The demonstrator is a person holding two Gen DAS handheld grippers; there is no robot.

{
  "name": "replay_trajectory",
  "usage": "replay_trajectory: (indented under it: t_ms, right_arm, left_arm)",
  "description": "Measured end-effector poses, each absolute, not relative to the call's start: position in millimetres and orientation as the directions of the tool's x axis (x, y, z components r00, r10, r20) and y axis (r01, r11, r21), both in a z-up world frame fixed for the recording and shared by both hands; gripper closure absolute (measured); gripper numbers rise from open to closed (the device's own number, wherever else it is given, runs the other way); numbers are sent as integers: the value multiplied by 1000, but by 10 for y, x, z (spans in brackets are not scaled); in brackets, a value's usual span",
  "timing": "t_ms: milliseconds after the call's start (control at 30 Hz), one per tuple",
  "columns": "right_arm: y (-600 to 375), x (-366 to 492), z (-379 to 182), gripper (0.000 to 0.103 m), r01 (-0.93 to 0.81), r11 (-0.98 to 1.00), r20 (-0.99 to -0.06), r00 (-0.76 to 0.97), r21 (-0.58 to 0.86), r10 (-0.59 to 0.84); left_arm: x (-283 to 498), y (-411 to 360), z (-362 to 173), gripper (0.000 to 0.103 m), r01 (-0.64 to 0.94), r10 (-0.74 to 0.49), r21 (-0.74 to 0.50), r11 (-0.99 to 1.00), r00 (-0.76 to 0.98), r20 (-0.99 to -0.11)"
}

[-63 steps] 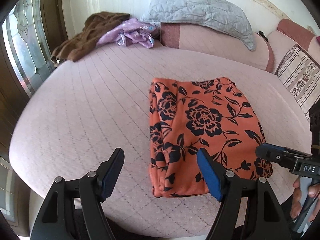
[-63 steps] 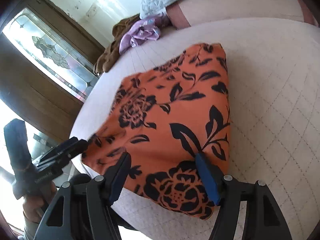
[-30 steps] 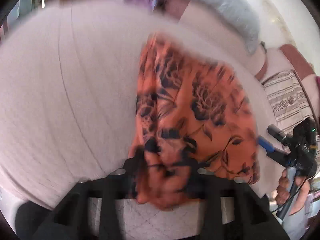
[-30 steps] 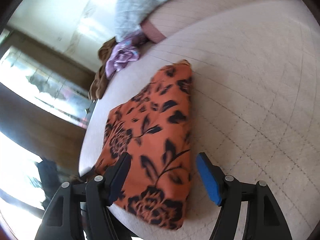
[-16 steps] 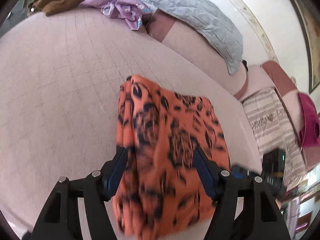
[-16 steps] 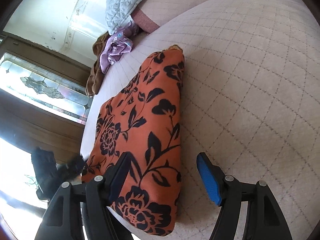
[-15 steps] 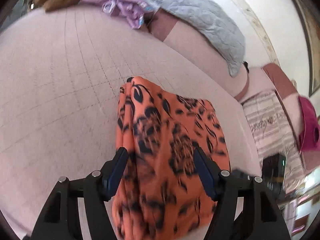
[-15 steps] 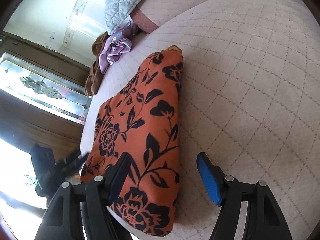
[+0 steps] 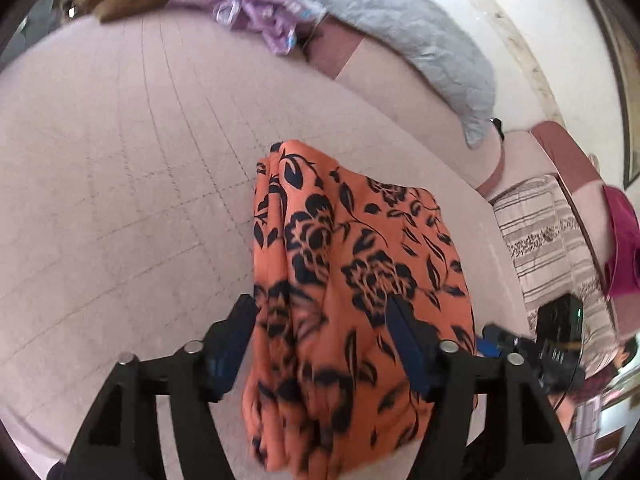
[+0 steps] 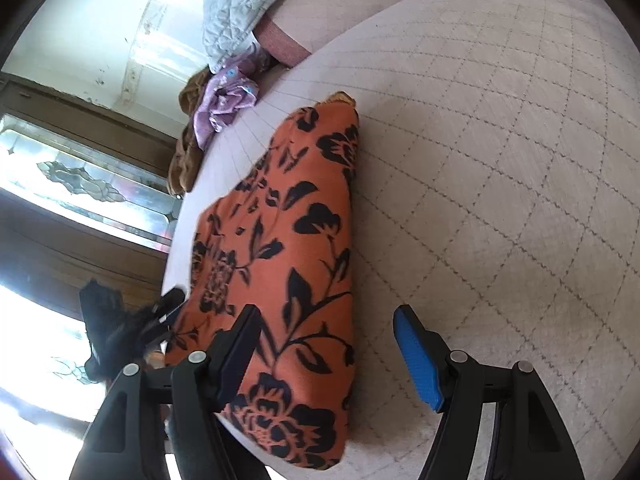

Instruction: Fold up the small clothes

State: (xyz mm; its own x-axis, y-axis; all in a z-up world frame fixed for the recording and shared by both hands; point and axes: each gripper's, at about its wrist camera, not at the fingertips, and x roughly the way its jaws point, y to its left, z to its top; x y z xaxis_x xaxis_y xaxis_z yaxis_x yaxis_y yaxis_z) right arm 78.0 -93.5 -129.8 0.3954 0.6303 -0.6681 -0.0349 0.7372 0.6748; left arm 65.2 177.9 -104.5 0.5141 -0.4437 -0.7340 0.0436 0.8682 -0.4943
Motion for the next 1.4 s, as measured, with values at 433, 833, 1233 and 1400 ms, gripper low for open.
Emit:
replay_trajectory:
  t_ms: [433,833,1233,1400]
  right_arm:
    - [-938,801,-1375,30,12,690,-641,385,723,664]
    - [-696,892,-1487,30,-7,703,-661,336,711,671]
    - [-661,922,-1444,30,-21,711,-665,337,703,667]
    - [-639,952,-1425,30,-37,711,-662,334,702,671]
  left_arm:
    - [577,1713,-1151,25,65,-387,-409,910,489,-782]
    - [542,1535,-1007,25,91,-215,-197,976,530,-820]
    - [551,1533,-989,25,94,-206,-184,978,534,-820]
    - [569,1589,-976,25,94,-240,-225,970,533,-811]
